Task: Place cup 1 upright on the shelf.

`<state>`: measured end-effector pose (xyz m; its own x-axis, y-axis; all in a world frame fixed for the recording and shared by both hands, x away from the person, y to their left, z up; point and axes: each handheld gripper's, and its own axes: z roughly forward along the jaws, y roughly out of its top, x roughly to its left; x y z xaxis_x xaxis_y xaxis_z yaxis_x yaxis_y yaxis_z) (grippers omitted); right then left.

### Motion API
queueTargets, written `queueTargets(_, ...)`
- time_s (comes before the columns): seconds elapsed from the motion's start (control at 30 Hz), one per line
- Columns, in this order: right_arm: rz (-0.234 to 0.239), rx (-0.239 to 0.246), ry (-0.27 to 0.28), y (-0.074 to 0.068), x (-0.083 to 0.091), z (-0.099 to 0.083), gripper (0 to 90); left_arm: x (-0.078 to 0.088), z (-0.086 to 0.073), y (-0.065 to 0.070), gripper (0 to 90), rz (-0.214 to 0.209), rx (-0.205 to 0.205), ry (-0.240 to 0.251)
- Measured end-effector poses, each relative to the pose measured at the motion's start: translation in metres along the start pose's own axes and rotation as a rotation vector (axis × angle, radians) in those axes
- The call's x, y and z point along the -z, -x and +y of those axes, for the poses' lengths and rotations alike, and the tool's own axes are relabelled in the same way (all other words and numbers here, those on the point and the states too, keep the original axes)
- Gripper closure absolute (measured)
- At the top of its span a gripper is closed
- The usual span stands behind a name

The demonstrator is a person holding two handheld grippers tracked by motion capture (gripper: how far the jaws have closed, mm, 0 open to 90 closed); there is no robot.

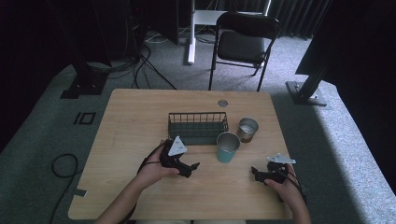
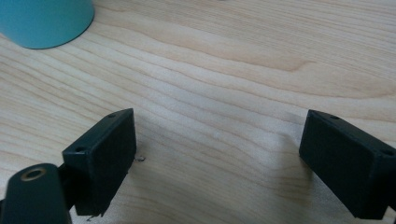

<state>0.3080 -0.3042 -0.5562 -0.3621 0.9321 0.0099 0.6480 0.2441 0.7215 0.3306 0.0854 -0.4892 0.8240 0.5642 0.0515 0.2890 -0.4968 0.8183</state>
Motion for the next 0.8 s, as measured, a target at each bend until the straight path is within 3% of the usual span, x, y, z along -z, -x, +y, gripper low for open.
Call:
queueTargets(0.2, 0.000, 0.001, 0.000, 0.000, 0.000, 0.000, 10.7, -0.011, 0.008, 0.002, 0.8, -0.004, -0.016, 0.012)
queueTargets(0.53, 0.000, 0.000, 0.000, 0.000, 0.000, 0.000, 10.6, -0.028, 0.018, 0.011, 0.8, -0.055, -0.033, 0.020)
queueTargets(0.8, 0.000, 0.000, 0.000, 0.000, 0.000, 0.000, 10.7, -0.042, 0.026, 0.016, 0.8, -0.074, -0.034, 0.029)
